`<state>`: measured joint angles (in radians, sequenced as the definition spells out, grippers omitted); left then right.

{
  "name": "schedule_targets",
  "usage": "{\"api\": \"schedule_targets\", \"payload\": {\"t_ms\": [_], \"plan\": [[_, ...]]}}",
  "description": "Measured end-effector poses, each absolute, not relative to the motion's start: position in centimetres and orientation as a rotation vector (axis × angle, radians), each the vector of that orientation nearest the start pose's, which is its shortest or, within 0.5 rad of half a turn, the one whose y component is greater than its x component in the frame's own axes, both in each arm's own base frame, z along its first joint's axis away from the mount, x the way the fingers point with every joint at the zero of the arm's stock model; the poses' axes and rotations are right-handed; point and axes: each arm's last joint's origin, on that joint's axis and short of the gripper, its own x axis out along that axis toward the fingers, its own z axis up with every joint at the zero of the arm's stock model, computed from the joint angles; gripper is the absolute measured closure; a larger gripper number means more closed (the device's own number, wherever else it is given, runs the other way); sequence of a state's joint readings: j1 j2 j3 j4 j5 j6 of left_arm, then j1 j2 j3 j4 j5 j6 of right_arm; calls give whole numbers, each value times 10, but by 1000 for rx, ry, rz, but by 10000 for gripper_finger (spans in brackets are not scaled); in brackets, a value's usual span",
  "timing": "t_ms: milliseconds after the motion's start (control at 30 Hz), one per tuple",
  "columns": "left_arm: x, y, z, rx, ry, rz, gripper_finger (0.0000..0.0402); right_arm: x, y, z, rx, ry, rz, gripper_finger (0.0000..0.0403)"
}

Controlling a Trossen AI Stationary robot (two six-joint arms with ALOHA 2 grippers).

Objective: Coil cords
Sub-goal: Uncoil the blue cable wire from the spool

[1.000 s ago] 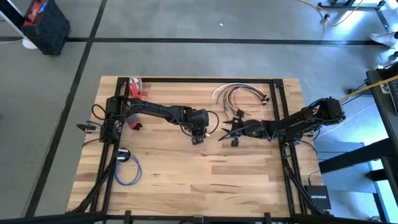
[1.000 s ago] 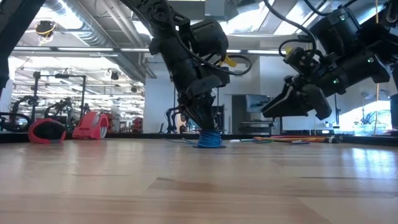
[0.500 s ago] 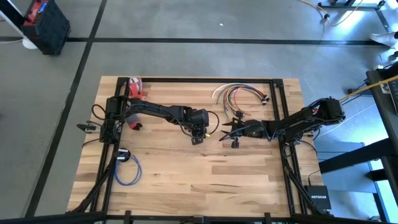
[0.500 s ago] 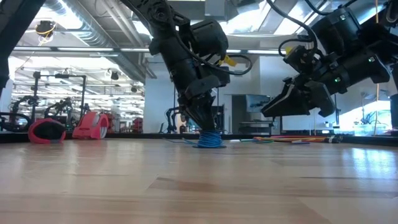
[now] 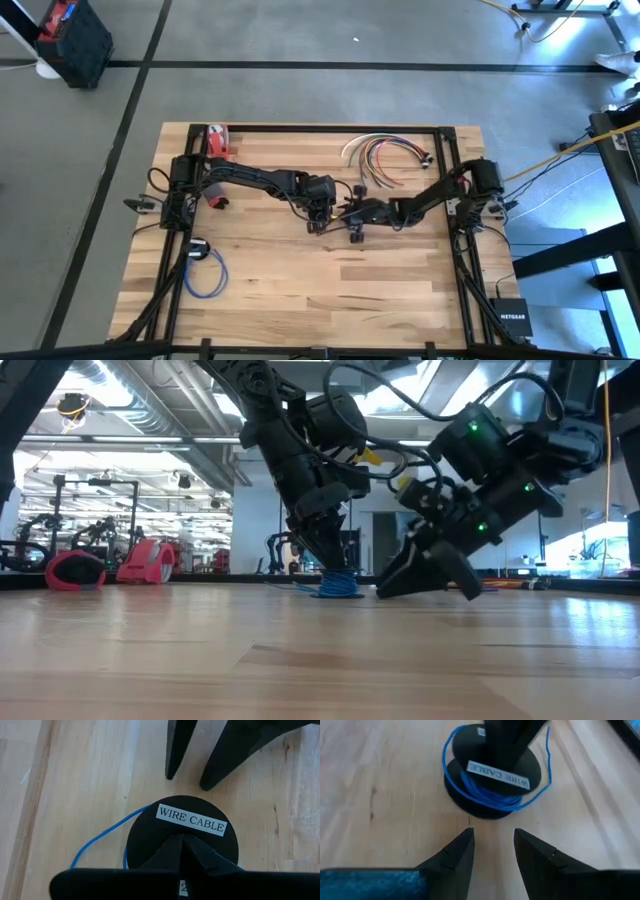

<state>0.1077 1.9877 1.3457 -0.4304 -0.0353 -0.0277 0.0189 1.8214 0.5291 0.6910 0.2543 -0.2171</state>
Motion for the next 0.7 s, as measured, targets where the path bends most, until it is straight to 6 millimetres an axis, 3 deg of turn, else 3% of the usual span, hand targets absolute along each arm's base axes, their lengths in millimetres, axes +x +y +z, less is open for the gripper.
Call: {"api": "schedule_targets", "payload": {"t_ms": [200, 500, 600, 700], "plan": [[403, 44, 161, -62, 1070, 143, 401, 295, -8, 89, -407, 629, -142, 256], [403, 43, 161, -63, 1067, 143, 401, 303, -44, 94, -315, 595, -4, 256], [403, 43, 161, -60, 1067, 141, 401, 302, -48, 92, -280, 584, 108, 256], [403, 43, 162, -60, 1066, 141, 401, 304, -52, 89, -288, 560, 93, 256]]}}
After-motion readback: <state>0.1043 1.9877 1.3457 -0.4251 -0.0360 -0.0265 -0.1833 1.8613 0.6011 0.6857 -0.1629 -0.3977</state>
